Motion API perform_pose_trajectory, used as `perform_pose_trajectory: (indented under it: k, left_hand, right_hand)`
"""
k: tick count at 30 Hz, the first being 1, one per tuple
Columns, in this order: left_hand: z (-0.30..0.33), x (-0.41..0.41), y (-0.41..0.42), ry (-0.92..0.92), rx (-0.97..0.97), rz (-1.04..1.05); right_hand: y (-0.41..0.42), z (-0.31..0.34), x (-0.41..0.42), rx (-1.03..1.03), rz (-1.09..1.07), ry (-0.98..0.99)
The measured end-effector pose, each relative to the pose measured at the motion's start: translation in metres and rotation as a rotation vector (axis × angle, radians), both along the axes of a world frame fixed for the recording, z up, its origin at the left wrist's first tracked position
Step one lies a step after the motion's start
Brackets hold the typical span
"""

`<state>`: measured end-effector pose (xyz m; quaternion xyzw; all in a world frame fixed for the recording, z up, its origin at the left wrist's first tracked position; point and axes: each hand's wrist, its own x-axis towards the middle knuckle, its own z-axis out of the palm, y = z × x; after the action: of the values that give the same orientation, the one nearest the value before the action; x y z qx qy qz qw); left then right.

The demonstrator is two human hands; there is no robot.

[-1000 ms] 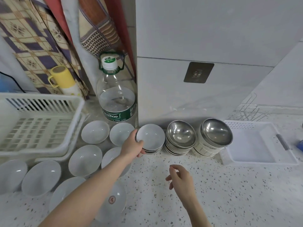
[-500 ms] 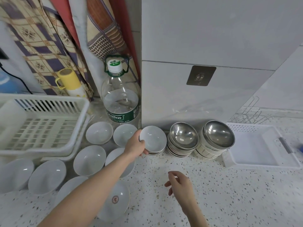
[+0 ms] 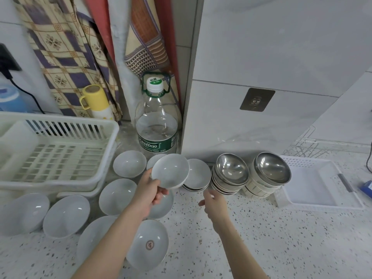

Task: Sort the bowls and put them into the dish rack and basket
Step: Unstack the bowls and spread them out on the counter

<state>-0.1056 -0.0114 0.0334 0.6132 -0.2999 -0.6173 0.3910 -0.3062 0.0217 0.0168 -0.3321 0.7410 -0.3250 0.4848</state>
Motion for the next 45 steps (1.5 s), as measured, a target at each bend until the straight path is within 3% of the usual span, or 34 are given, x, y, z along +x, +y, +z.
perform_pose_trajectory:
  k: [10, 19, 27, 33, 37, 45]
  left_hand:
    - [-0.003, 0.051, 0.036, 0.130, 0.026, 0.124]
    - [-0.012, 0.066, 0.055, 0.143, 0.045, 0.127]
    - [-0.014, 0.071, 0.056, 0.153, 0.047, 0.140]
    - [-0.012, 0.064, 0.060, 0.160, 0.050, 0.163]
    - [-0.013, 0.061, 0.071, 0.184, 0.042, 0.178]
    - [-0.017, 0.057, 0.095, 0.159, 0.047, 0.205]
  right_hand:
    - [-0.043, -0.016, 0.032, 0.016, -0.144, 0.205]
    - [-0.046, -0.021, 0.042, -0.009, -0.231, 0.267]
    - [-0.036, -0.011, 0.039, -0.164, -0.260, 0.150]
    - [0.004, 0.006, 0.028, -0.250, -0.283, -0.098]
    - [0.046, 0.001, 0.012, -0.209, -0.210, -0.140]
    - [0.091, -0.029, 0.004, -0.108, -0.031, 0.079]
